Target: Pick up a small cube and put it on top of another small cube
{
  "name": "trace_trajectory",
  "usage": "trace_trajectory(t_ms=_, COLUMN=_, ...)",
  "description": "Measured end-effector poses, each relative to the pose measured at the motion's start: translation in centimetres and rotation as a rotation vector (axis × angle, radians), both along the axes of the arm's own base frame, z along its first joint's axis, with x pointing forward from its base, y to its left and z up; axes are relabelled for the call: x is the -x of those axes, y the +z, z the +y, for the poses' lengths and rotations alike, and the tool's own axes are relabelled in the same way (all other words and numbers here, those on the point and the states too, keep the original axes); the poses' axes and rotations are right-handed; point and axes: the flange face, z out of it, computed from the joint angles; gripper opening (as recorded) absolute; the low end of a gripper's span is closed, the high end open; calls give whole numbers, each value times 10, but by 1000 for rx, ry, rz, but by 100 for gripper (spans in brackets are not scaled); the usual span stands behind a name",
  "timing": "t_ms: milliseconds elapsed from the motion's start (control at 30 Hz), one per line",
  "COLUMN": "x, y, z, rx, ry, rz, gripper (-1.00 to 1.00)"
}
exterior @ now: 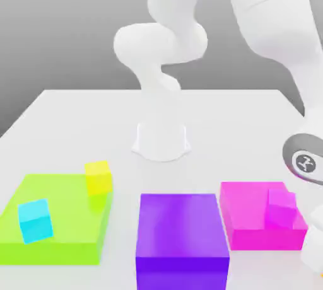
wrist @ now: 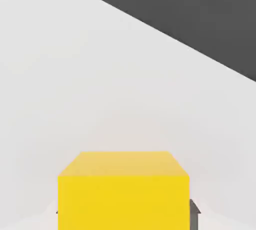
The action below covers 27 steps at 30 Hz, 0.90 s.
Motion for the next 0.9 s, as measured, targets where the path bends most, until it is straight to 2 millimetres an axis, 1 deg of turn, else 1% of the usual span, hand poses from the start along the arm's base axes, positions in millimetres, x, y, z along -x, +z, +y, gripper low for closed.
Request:
trace_trajectory(t_ms=100, x=2, y=41, z=-1, rx=3, ry=6, rz=1, gripper=-100)
trace_trajectory(t_ms=133, x=5, y=50, z=-5, rx=11, ry=23, rz=0, gripper=-100)
trace_trajectory(t_ms=400, x=41, y=109, z=-45, rx=57, ry=182, rz=-1, gripper=-100)
trace_trajectory(t_ms=633, x=81, y=156, z=-83, rx=19, ry=307, rz=2, gripper=-100)
trace_trajectory(t_ms=667, x=85, y=157, z=-87, rx=10, ry=319, rz=2, gripper=-100)
trace_trajectory(t_ms=700, x=87, y=150, z=-89, rx=6, ry=325, rz=2, gripper=-100)
trace_trajectory(t_ms=800, x=88, y=113, z=-92, rx=3, ry=329, rz=1, gripper=-100)
trace_trajectory(t_ms=833, x=88, y=104, z=-92, rx=3, ry=329, rz=1, gripper=100)
trace_trajectory(t_ms=900, x=89, y=104, z=-92, rx=3, ry=330, rz=1, gripper=100)
